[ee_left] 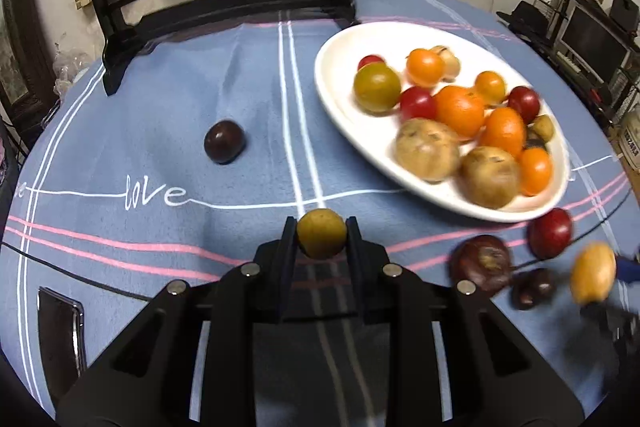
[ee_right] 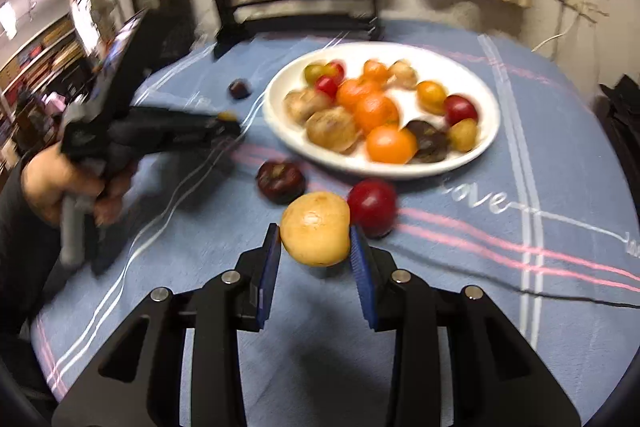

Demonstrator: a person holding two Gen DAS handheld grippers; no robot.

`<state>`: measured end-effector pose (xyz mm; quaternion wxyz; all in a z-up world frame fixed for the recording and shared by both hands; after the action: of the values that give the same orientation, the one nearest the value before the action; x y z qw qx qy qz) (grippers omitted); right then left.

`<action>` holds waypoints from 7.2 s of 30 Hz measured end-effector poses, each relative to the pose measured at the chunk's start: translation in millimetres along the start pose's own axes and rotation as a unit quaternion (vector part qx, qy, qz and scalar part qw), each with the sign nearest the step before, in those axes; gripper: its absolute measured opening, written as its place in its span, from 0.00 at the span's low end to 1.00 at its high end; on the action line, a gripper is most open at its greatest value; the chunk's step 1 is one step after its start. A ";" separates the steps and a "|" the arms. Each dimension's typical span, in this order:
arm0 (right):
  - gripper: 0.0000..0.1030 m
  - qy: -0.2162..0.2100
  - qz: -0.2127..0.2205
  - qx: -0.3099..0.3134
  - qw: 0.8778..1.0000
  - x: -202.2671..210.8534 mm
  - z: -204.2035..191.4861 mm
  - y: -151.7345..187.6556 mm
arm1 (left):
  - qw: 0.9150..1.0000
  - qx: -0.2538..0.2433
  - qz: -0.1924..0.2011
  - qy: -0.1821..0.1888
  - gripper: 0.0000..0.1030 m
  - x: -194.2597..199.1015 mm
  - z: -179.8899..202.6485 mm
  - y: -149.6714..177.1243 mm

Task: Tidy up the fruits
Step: 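Grasp the small yellow fruit with the left tool, then lower the yellow fruit onto the plate with left tool while right tool lowers tan fruit, then move both open tools back from the plate to the remaining tomatoes, then grasp the small dark purple tomato with the left tool, then place the dark tomato on the plate with left tool while right tool places red tomato, then move both open tools back from the plate to the last dark tomatoes, then grasp the small dark purple tomato with the right tool, then grasp the large dark purple tomato with the left tool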

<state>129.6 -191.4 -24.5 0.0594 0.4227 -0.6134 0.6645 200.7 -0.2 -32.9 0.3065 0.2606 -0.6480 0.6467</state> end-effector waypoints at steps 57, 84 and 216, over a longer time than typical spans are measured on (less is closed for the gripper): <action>0.56 0.066 -0.005 -0.003 0.998 -16.9 23.4 -2.2 | 1.000 0.006 -0.005 -0.011 0.87 28.2 -5.1 31.2; 0.37 0.057 -0.019 -0.060 0.996 -33.9 32.8 -5.1 | 0.996 -0.008 0.008 -0.092 0.87 -37.9 -59.7 -27.4; 0.26 0.110 -0.018 -0.045 0.993 -8.3 49.3 -2.6 | 0.997 -0.068 -0.026 0.027 0.76 -2.9 91.4 33.6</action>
<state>160.6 -229.7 -33.2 0.1572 0.3545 -0.6249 0.6775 172.5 -90.6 -55.5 0.3575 0.2389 -0.6748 0.5998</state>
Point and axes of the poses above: each gripper's, at about its wrist camera, not at the fingertips, and x roughly against the way its jaws point, z to its right, y to its underside, the point moved 2 cm from there along -x, roughly the way its jaws point, and after that the axes turned 6 degrees about z, right-handed, at the moved point
